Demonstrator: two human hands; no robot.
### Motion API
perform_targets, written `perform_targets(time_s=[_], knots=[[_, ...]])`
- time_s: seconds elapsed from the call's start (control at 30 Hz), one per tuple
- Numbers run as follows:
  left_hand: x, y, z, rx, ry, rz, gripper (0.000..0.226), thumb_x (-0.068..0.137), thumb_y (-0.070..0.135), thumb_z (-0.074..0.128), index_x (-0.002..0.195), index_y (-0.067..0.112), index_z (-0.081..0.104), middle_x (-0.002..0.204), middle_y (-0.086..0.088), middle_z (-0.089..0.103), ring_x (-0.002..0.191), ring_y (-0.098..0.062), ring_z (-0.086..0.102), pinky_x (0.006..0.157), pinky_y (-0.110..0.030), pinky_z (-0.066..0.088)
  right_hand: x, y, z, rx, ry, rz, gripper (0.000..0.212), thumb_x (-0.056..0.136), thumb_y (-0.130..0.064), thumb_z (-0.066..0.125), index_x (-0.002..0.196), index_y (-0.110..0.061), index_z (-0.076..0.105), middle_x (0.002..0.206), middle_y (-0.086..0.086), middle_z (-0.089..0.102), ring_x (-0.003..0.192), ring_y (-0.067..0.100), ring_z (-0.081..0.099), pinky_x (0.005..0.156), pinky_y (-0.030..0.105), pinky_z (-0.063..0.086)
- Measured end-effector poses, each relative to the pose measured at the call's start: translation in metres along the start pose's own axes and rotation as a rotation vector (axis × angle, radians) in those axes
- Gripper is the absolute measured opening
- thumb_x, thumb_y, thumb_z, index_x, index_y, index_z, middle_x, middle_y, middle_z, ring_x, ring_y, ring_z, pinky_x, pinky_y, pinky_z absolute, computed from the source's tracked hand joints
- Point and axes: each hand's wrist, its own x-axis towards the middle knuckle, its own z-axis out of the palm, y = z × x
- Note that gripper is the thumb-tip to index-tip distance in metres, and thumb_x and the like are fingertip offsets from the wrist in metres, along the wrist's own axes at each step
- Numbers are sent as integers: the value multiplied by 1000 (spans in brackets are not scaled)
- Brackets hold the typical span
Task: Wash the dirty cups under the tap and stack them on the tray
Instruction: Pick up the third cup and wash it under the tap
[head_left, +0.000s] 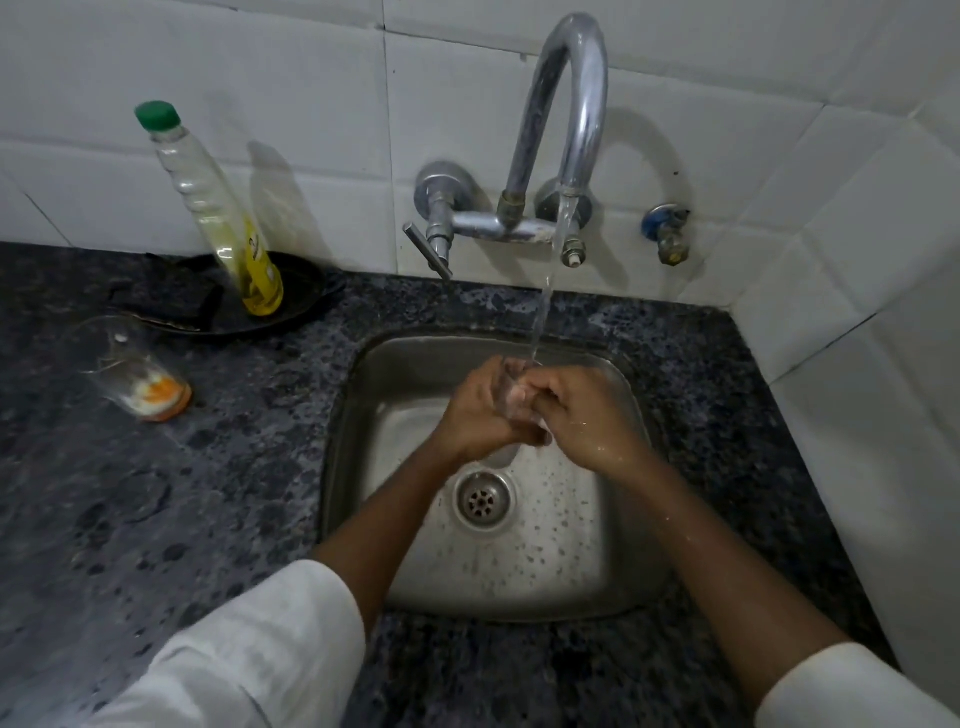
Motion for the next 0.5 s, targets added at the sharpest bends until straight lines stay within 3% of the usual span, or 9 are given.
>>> perform_targets(time_s=[0.07, 0.1, 0.17, 0.23, 0.3, 0.37, 0.4, 0.5], knots=[[3, -1, -20, -209, -328, -59, 57, 63, -16, 73, 117, -4, 57, 103, -18, 64, 96, -24, 64, 83, -36, 54, 0, -2, -9, 85, -40, -56, 19, 92, -14, 61, 79, -10, 74, 65, -1, 68, 57, 1, 60, 53, 13, 38], [3, -1, -23, -266, -390, -77, 51, 63, -15, 69, 113, -6, 60, 101, -20, 64, 95, -27, 63, 83, -36, 54, 0, -5, -11, 90, -55, -51, 19, 92, -14, 61, 79, -9, 74, 63, -3, 66, 55, -3, 58, 52, 10, 36], [0, 7, -13, -132, -221, -82, 32, 62, -10, 71, 91, 5, 68, 84, -9, 69, 77, -14, 66, 71, -24, 53, 0, -8, -8, -43, -20, -8, 21, 94, -21, 59, 82, -12, 74, 62, -8, 60, 49, -4, 51, 51, 8, 32], [1, 12, 7, 184, 117, -64, 24, 64, 7, 79, 74, 23, 65, 73, 7, 67, 64, -2, 62, 59, -16, 47, 2, -12, -1, -163, 59, 68, 26, 97, -31, 54, 86, -18, 73, 66, -11, 54, 50, -3, 42, 53, 7, 35], [0, 13, 23, 330, 372, -10, 16, 66, 30, 73, 76, 25, 60, 74, 7, 66, 68, -9, 63, 58, -20, 46, 9, -14, 3, -125, 99, 135, 30, 97, -32, 53, 75, -16, 68, 68, -6, 58, 54, 1, 47, 51, 10, 36], [1, 10, 26, 292, 420, 15, 22, 69, 30, 72, 85, 23, 59, 77, 10, 64, 74, -13, 63, 61, -21, 47, 16, -13, 5, -87, 114, 145, 31, 96, -26, 55, 71, -13, 68, 66, 0, 62, 57, 11, 55, 53, 23, 37], [3, 10, 19, 228, 352, 10, 27, 69, 22, 76, 90, 22, 59, 80, 10, 63, 76, -11, 63, 63, -21, 49, 17, -12, 3, -84, 116, 141, 29, 96, -23, 55, 72, -14, 69, 66, -1, 63, 58, 12, 56, 54, 25, 38], [3, 13, -9, -153, -170, -50, 40, 62, -1, 78, 96, 14, 64, 87, 1, 70, 83, -13, 67, 80, -29, 56, 11, -12, -6, 71, 128, 18, 20, 94, -17, 60, 79, -20, 74, 66, -9, 64, 59, 1, 59, 55, 17, 42]])
